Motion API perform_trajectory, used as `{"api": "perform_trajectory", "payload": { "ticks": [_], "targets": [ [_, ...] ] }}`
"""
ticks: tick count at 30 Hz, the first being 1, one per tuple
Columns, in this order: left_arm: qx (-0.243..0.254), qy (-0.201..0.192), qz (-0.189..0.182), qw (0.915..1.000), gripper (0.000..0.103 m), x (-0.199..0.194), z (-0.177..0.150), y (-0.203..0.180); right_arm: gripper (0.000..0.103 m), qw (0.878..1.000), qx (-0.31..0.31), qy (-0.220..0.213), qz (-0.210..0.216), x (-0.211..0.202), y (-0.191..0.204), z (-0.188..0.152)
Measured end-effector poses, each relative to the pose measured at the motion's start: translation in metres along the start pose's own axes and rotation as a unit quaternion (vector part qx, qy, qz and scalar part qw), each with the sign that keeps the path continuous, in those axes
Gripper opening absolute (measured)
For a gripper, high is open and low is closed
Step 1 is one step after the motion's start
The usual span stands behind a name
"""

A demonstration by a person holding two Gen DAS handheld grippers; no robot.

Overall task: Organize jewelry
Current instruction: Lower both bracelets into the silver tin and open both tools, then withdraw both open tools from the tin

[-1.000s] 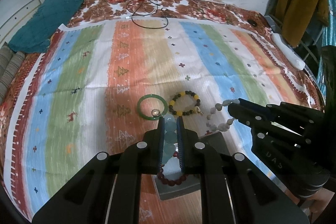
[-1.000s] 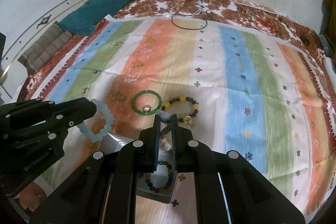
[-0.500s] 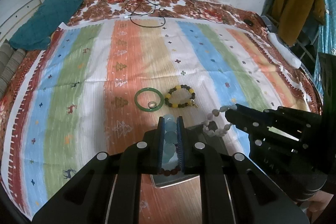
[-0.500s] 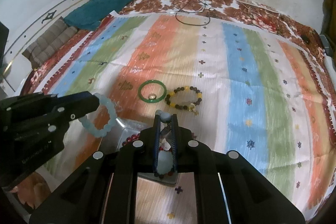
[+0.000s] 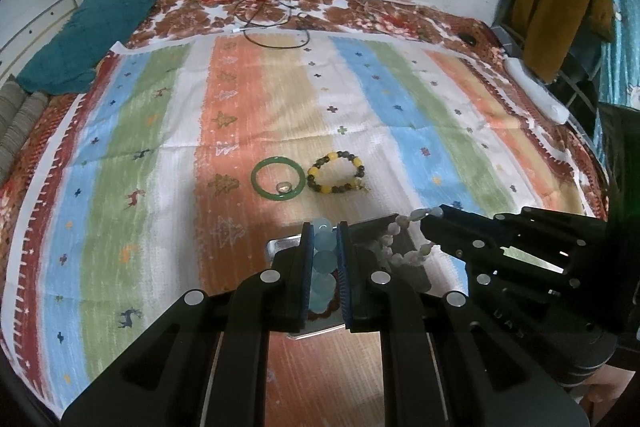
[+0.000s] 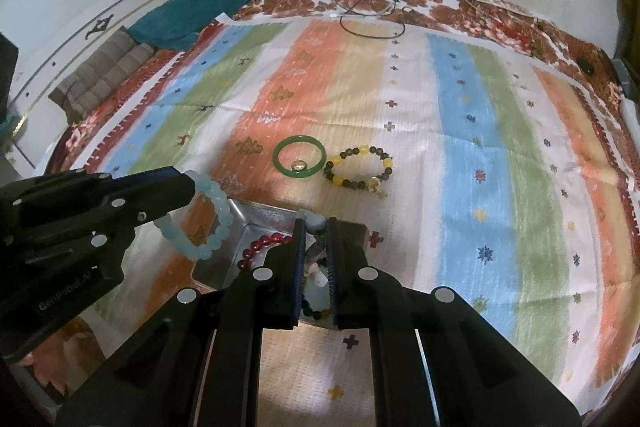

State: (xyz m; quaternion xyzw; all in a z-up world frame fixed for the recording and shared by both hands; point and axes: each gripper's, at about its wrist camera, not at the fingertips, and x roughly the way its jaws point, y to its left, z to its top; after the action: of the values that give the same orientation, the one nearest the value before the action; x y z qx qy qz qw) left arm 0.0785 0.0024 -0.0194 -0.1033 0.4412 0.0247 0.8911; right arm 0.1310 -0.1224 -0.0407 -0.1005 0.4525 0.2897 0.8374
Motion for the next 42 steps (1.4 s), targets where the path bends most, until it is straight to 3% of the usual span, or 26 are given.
{"api": "perform_trajectory", "payload": {
  "ticks": [4,6,7,12,24,35,42],
  "targets": [
    [-0.011,-0.001,0.014,0.9999,0.016,-0.001,0.001,0.006,0.013,1.0,0.023,0.005,-0.005,0.003,-0.008,0.002],
    [-0.015,0.0,0.02,0.9997,0.019,0.0,0.002,0.009,0.028,0.999,0.034,0.006,-0.01,0.004,-0.013,0.003],
    [-0.017,0.001,0.021,0.9996,0.02,0.0,0.002,0.011,0.03,0.999,0.038,0.007,-0.013,0.004,-0.016,0.003],
    [-0.022,0.004,0.021,0.9995,0.032,0.003,0.003,0.014,0.03,0.998,0.051,0.015,-0.022,0.009,-0.026,0.007],
    [-0.052,0.031,0.04,0.9974,0.056,0.033,0.018,0.034,0.049,0.996,0.055,0.039,-0.052,0.036,-0.042,0.027],
    [-0.044,0.056,0.066,0.9952,0.062,0.066,0.04,0.046,0.066,0.995,0.054,0.052,-0.06,0.06,-0.053,0.046],
    [-0.036,0.065,0.075,0.9944,0.063,0.082,0.049,0.047,0.066,0.995,0.054,0.059,-0.063,0.072,-0.057,0.055]
  ]
}}
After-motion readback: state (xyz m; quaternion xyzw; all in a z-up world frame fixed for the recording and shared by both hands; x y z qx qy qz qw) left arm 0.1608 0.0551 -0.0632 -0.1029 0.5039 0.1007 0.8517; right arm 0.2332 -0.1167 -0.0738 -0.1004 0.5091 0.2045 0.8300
